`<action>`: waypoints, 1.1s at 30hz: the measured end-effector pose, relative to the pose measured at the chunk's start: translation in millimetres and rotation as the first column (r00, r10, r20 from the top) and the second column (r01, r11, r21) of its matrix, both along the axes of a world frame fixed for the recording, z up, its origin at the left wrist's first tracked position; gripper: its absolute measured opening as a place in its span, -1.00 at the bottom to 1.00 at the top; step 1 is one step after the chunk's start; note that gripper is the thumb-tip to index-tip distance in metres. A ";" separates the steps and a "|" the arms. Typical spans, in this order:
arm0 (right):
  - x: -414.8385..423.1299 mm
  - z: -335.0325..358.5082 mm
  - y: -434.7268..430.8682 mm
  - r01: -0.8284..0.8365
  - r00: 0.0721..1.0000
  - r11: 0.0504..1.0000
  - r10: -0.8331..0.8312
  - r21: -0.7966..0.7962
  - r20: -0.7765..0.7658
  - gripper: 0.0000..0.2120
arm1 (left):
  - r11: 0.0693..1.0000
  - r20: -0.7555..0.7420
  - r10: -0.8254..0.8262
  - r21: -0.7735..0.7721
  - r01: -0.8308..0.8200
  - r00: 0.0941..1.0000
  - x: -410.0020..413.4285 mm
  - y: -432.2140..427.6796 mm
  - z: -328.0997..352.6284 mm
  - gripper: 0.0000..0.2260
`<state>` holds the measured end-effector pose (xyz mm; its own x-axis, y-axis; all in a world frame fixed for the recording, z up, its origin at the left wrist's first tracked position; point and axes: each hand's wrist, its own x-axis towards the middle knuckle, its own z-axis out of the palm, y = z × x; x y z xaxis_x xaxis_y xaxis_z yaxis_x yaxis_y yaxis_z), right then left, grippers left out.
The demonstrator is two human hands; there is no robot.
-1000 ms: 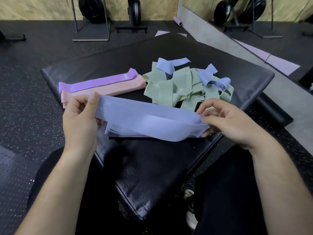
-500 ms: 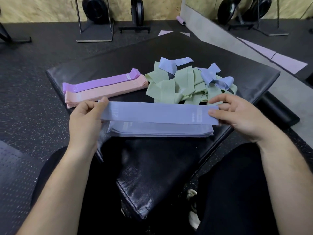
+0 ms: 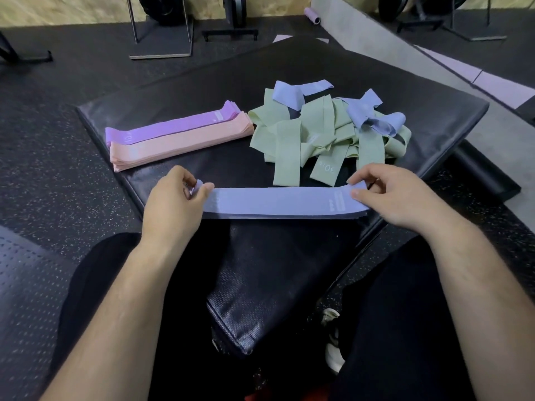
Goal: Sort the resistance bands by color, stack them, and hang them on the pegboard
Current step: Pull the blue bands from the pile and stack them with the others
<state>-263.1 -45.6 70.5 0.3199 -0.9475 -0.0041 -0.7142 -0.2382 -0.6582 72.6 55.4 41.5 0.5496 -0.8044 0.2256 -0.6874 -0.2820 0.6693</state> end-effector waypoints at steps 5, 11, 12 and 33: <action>4.5 -3.6 1.1 -0.052 0.990 0.993 0.037 -0.109 -0.139 -0.83 | 0.998 0.363 0.040 -0.064 -0.018 0.931 -6.3 -0.3 -4.9 -0.64; 28.5 -1.9 15.5 -0.255 0.942 0.943 0.193 -0.213 -0.273 -0.55 | 0.878 0.414 -0.461 0.089 0.469 0.785 -51.2 -8.6 -17.8 -0.45; 32.7 -2.3 17.5 -0.295 0.920 0.941 0.232 -0.167 -0.315 -0.42 | 0.852 0.409 -0.513 0.136 0.506 0.755 -52.5 -11.0 -19.9 -0.41; 39.2 -3.0 12.6 -0.305 0.923 0.940 0.251 -0.156 -0.292 -0.51 | 0.814 0.362 -0.569 0.124 0.567 0.738 -68.6 -27.0 -17.6 -0.54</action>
